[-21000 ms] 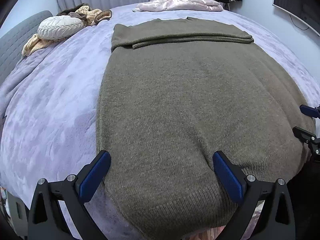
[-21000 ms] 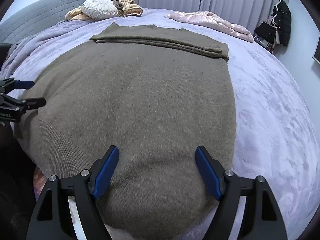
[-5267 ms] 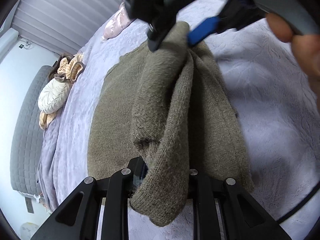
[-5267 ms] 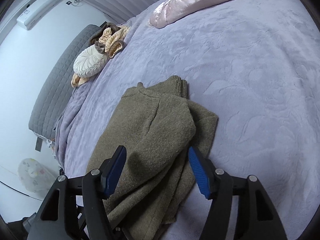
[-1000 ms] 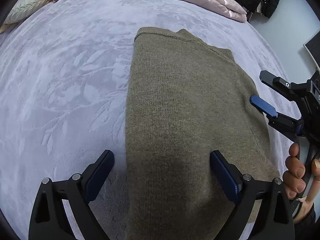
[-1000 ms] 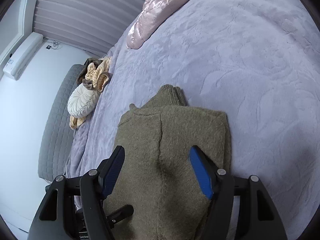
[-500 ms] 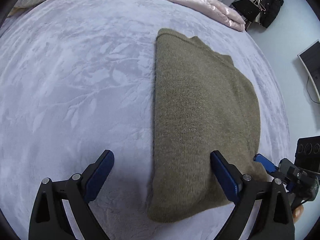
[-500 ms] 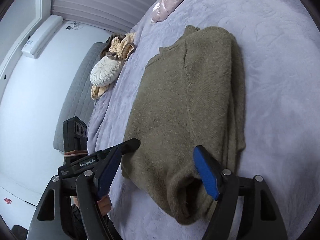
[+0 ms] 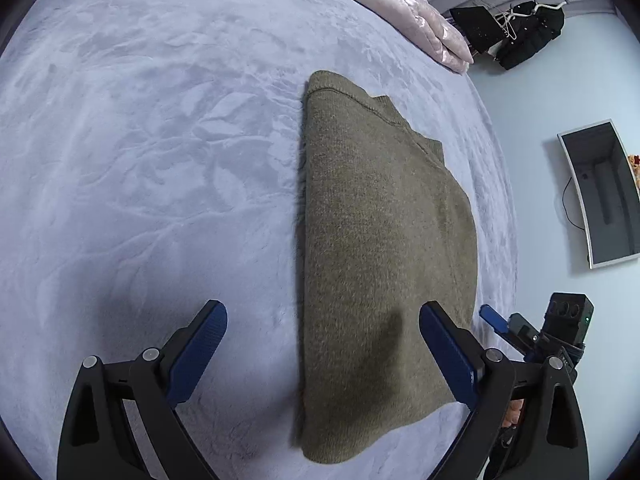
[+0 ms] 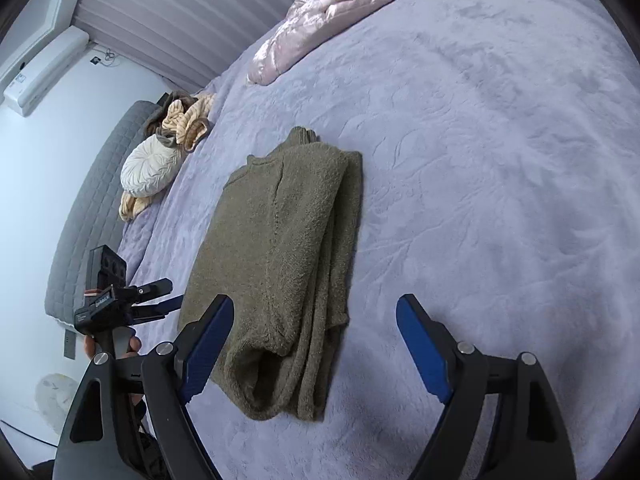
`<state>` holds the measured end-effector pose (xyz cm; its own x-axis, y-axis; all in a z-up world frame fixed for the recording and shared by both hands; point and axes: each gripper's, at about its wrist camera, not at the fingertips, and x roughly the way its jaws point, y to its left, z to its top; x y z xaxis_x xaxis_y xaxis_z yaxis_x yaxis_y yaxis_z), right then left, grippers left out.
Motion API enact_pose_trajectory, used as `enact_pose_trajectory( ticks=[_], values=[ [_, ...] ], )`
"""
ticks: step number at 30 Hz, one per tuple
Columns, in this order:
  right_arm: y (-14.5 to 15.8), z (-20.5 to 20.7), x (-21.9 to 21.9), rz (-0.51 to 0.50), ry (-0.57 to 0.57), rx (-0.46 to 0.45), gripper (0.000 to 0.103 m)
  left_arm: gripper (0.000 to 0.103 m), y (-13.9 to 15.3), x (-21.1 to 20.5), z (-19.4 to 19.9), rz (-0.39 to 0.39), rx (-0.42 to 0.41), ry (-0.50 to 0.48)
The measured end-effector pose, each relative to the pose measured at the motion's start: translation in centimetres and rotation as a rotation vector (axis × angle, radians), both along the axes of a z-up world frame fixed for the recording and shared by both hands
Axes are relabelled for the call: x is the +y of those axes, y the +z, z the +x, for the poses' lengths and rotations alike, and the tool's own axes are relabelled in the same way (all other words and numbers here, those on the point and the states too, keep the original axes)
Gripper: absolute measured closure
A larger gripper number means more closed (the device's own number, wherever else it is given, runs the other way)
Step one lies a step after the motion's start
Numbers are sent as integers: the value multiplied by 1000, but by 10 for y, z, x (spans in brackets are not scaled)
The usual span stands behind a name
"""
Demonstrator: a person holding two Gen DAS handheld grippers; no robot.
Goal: Fold small clothes
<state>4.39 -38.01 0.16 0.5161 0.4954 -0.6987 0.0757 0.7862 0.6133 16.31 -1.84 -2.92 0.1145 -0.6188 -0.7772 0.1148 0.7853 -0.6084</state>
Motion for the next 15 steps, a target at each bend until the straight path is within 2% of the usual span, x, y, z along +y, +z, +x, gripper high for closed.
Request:
enact_pose_trajectory(
  ticks=[8,10,13,15],
  values=[
    [-49,58,20,122,67,86,17,5,-27,-37,29,-55,51,-75],
    [-58,66,29,111,86,100,17,1,-29,-45,32,-52,44,-98],
    [-60,74,42,84,114,66,17,1,-29,-56,37,-25,6,-135],
    [-58,78,51,55,127,43,28,2,-28,-64,40,-8,-22,-158]
  ],
)
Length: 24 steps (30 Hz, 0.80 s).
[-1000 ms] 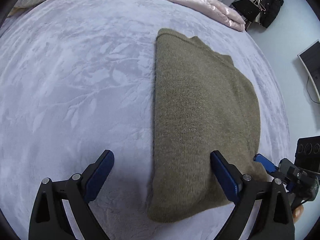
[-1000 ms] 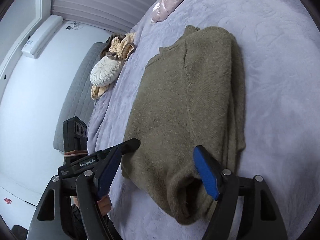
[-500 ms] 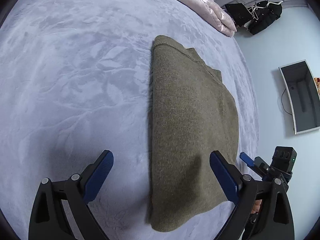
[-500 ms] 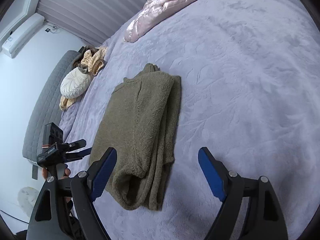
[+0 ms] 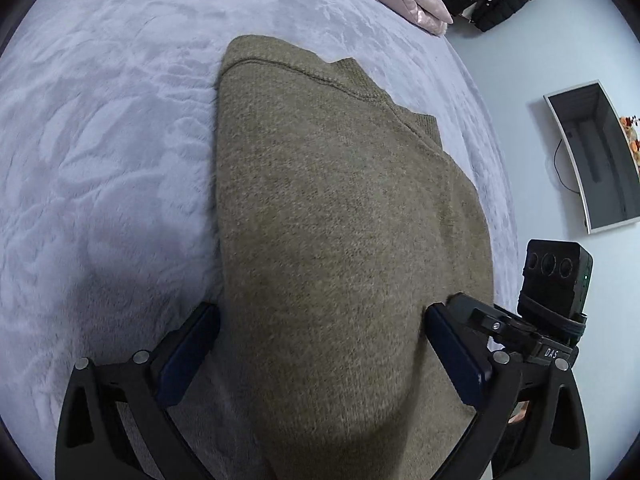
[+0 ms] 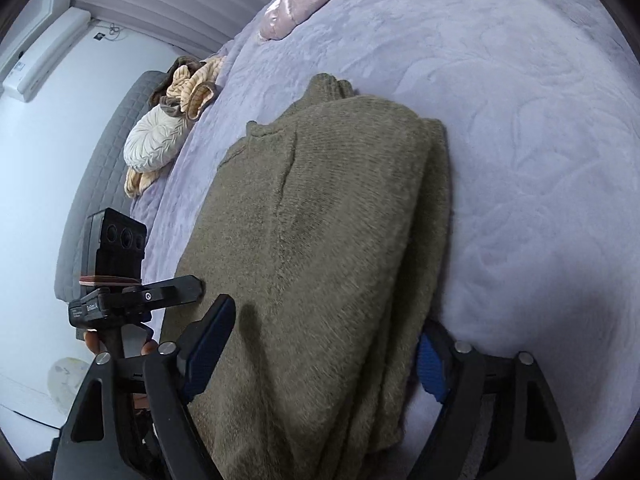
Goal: Fold small clothes
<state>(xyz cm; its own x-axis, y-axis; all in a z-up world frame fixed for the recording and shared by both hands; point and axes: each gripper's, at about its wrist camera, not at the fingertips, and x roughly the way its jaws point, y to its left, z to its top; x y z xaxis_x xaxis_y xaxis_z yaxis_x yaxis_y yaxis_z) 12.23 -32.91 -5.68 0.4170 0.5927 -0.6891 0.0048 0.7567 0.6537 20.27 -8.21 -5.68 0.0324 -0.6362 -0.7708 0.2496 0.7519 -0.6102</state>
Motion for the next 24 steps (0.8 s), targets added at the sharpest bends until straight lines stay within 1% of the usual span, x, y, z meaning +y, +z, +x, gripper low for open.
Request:
enact_pose_trajectory(
  ticks=[2,3,4,8,11,14,17,21,24],
  values=[
    [-4,4,7,-13,11,3,44,29,4,-9,1,31,-45,-35],
    [-5,5,9,-6,15,-2,48,30,5,-11,1,43,-54,-41],
    [-6,6,10,-2,19,-3,56,37,7,-12,1,44,-56,-37],
    [2,5,13,-25,13,-7,62,50,16,-9,0,43,-58,-23],
    [15,1,19,-52,11,-17,64,54,28,-7,-4,55,-70,-19],
    [32,-2,29,-85,13,-27,65,54,41,-4,-10,70,-86,-21],
    [50,-7,39,-101,13,-35,66,54,50,1,-14,82,-78,-22],
    [70,-14,57,-141,13,-6,66,57,62,8,-21,116,-52,-23],
    [82,-19,68,-156,14,12,67,57,75,13,-31,140,-63,-28]
  ],
)
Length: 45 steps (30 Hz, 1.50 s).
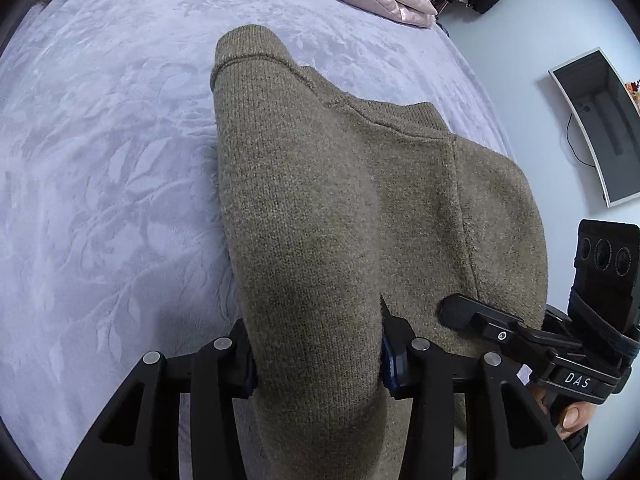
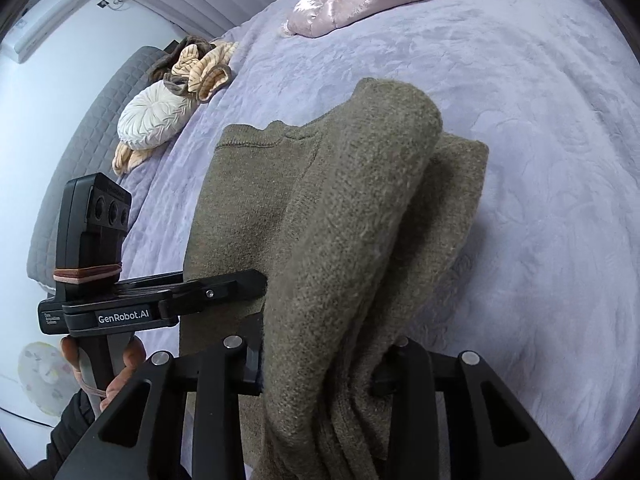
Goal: Fold small clothes
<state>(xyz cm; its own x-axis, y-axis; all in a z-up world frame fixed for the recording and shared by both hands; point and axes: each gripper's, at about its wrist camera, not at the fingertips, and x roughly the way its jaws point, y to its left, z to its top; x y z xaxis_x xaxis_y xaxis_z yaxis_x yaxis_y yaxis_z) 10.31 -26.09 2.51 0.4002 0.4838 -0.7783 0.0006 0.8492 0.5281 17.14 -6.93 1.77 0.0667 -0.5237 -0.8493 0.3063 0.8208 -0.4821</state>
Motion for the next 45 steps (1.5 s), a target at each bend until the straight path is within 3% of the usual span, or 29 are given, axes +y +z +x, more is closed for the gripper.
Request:
enact_pose_trajectory(
  ticks=[7,13,31,38,45],
  values=[
    [29,-24,21,-5,14,-6,67,57,32,22,-31,18,-32,-21],
    [37,-53,38,5,35,14,67,57,44,37,-65,60,-53,-39],
    [36,-112,93,-21,90,69,67,57,41,80,-141,128,-60,-22],
    [24,-128,107,-11,107,85,67,57,29,88,-171,191,-73,-2],
    [9,-142,116,7,110,109,67,57,20,98,-185,194,-54,4]
  ],
)
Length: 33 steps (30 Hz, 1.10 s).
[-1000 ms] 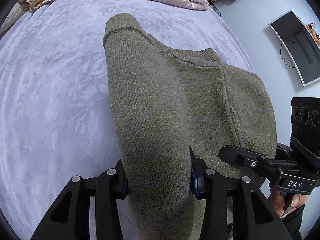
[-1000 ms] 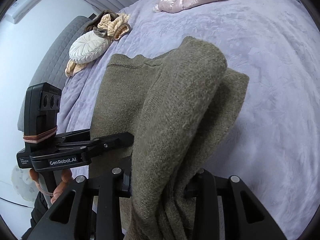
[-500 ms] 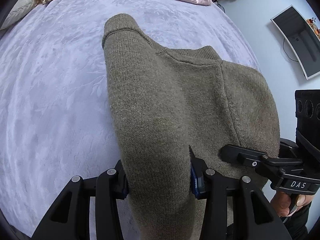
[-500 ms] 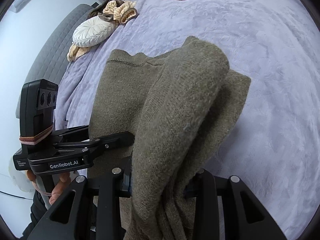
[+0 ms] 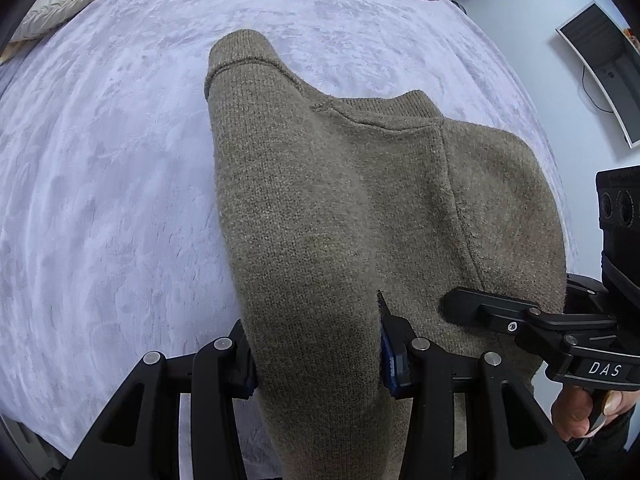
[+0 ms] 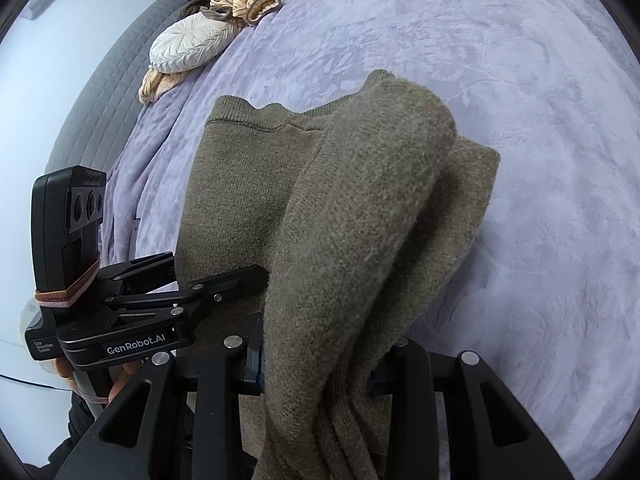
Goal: Fold small clothes
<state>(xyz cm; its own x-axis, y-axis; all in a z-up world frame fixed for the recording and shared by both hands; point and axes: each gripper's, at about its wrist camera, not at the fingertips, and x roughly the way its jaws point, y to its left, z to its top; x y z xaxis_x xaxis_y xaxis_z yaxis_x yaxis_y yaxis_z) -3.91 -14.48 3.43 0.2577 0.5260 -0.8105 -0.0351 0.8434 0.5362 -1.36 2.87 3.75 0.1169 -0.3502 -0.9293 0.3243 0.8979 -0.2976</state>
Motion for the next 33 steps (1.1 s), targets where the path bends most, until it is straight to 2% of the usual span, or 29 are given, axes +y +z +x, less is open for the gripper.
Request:
enact_pose_trajectory(
  ticks=[11,22,24,26,27,30,31,33],
  values=[
    [-9,-6,8,4,12,20,67,57,-9,-2,-11,4,-2,12],
    [-17,-10,6,1,7,19,67,55,-21,-3,-18,27,-44,13],
    [-23,-10,5,2,4,25,67,49,-31,-2,-18,44,-41,22],
    [-32,-10,3,2,2,33,65,27,-38,3,-18,70,-59,43],
    [-36,-10,1,3,-6,37,64,22,-40,6,-18,77,-66,56],
    [-49,-9,-12,4,-53,64,52,21,-40,20,-21,44,-81,79],
    [-51,-10,-18,-2,-75,68,44,21,-38,26,-22,30,-83,91],
    [-51,-13,-28,-19,-104,52,42,21,-30,40,-26,9,-112,125]
  ],
)
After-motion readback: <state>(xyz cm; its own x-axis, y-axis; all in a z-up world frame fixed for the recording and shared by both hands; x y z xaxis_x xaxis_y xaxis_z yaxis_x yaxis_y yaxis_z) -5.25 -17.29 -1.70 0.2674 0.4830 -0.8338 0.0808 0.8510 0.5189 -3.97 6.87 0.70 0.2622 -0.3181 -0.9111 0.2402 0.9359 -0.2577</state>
